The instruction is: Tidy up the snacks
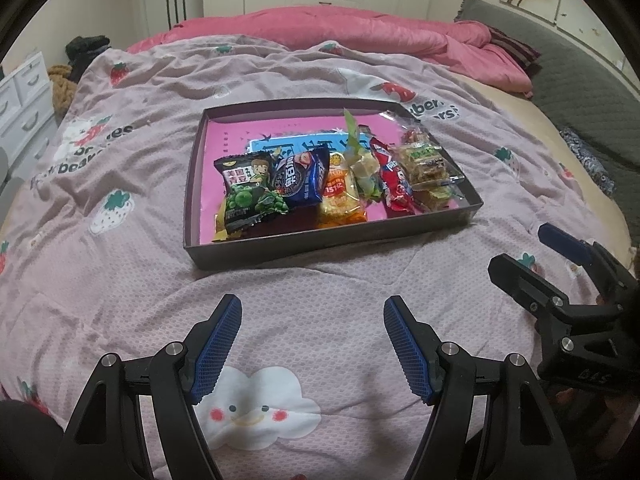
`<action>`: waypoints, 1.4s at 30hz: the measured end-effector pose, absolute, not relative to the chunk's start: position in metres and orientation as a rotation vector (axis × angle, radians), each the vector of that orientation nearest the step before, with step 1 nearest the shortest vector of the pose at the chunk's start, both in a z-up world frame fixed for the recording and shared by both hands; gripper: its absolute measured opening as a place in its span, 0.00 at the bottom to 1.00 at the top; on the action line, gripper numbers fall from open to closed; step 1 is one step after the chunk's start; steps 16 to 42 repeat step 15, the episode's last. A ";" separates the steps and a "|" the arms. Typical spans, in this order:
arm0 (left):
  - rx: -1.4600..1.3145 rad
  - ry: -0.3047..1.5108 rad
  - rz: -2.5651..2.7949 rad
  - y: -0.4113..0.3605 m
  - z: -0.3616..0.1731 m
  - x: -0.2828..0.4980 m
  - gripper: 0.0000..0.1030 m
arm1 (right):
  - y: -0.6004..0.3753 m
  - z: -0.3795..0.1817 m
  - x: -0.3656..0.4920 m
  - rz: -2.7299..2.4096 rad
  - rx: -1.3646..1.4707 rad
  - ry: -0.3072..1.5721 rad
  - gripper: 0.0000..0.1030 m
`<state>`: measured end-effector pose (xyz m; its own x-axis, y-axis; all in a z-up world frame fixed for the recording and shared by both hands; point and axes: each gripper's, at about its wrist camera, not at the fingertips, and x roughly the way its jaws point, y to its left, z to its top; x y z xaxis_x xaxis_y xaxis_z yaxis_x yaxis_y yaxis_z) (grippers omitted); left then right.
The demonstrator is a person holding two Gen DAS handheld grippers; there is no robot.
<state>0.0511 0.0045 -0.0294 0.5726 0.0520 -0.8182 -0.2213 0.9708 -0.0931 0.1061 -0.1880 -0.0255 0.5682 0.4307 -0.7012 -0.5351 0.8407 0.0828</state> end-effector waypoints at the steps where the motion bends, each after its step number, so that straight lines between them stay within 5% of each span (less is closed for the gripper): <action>1: -0.196 0.947 0.162 0.005 -0.029 0.051 0.73 | -0.188 -0.026 0.106 0.568 -0.147 0.782 0.96; 42: -0.283 0.878 0.271 0.046 -0.027 0.057 0.73 | -0.189 -0.030 0.123 0.536 -0.128 0.786 0.97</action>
